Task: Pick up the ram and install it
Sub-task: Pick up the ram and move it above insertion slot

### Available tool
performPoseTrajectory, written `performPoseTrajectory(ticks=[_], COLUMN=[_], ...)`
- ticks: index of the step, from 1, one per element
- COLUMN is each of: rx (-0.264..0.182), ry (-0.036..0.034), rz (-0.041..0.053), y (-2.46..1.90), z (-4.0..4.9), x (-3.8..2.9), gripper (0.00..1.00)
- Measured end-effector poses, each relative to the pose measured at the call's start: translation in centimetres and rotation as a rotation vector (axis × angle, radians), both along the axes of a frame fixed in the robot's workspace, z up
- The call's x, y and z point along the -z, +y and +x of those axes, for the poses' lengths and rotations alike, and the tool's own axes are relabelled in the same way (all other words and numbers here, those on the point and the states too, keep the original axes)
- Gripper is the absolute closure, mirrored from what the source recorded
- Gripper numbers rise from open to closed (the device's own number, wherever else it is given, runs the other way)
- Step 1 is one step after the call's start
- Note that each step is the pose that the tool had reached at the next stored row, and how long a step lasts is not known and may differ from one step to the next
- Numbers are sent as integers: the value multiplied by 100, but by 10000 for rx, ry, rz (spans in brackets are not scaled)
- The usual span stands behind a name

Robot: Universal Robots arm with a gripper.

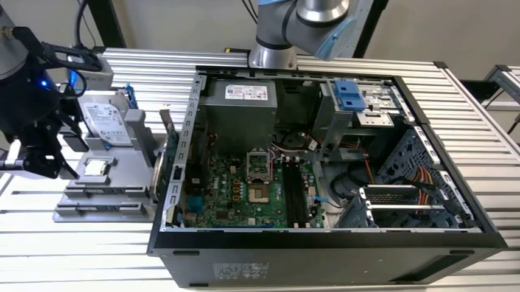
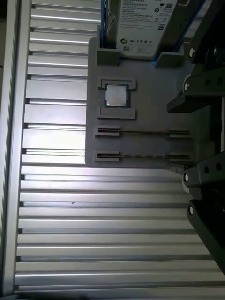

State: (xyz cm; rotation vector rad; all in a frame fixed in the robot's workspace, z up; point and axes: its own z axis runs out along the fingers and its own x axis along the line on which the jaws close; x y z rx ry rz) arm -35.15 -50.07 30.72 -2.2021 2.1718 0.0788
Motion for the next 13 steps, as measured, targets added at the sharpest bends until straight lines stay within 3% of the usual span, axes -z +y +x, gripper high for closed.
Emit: performPoseTrajectory(ticks=[13], rx=[0], ry=[-1], rz=[1], y=[-21], z=[0], x=[102], gripper=[0])
